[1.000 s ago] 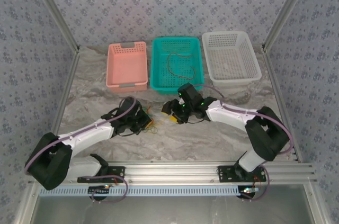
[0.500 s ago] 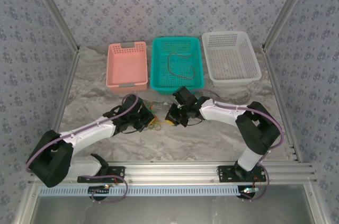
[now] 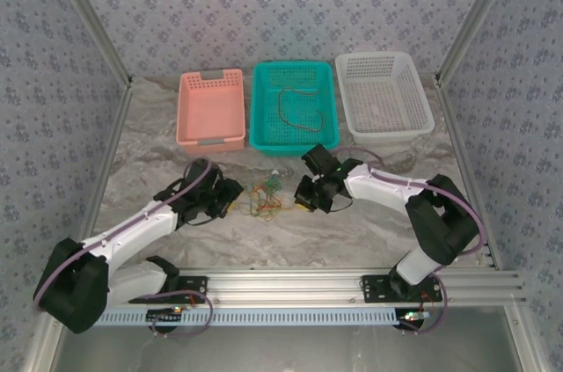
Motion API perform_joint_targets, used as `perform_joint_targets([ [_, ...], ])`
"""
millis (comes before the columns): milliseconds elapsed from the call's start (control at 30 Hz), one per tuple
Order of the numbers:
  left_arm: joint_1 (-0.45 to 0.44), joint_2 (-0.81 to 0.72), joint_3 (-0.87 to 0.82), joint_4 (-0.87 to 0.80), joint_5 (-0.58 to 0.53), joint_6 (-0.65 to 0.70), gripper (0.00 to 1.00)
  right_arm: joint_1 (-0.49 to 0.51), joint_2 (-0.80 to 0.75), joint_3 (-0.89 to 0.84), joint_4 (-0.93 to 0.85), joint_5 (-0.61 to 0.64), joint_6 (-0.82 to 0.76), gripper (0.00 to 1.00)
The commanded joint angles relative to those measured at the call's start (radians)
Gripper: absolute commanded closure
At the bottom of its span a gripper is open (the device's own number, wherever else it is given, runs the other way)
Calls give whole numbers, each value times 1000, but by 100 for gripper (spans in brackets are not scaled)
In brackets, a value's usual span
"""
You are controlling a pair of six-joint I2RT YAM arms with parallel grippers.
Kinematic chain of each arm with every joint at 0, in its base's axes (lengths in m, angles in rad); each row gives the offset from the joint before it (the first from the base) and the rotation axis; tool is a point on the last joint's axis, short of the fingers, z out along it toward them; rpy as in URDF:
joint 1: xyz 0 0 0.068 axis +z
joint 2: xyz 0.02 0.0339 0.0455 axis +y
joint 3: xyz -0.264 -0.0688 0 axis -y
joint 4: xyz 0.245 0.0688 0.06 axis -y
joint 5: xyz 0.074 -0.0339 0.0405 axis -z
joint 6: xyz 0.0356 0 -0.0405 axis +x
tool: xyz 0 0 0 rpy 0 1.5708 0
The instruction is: Untangle the cables
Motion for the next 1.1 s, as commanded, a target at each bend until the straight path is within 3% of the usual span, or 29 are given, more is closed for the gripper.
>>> perform_joint_targets([
  [0, -17, 15, 54, -93, 14, 38, 51, -8, -13, -13, -69, 22, -51, 100],
  [167, -89, 83, 172, -148, 4, 132, 44, -22, -14, -10, -82, 26, -72, 100],
  [400, -186, 241, 433, -326, -42, 264, 44, -44, -25, -19, -88, 22, -82, 100],
  [467, -201, 288, 476, -402, -31, 202, 43, -47, -30, -21, -88, 22, -82, 100],
  [567, -231, 307, 468, -434, 21, -18, 43, -50, -32, -22, -87, 21, -82, 100],
  [733, -275, 277, 386, -204, 26, -310, 32, -52, -42, -30, -84, 19, -80, 100],
  [833, -270, 351, 444, -189, 32, -289, 29, -52, -48, -39, -81, 17, -80, 100],
  [967, -268, 463, 559, -373, -4, -173, 31, -57, -57, -43, -84, 14, -84, 100],
  [1067, -260, 455, 500, -298, -45, -182, 35, -58, -66, -47, -82, 15, -82, 100],
])
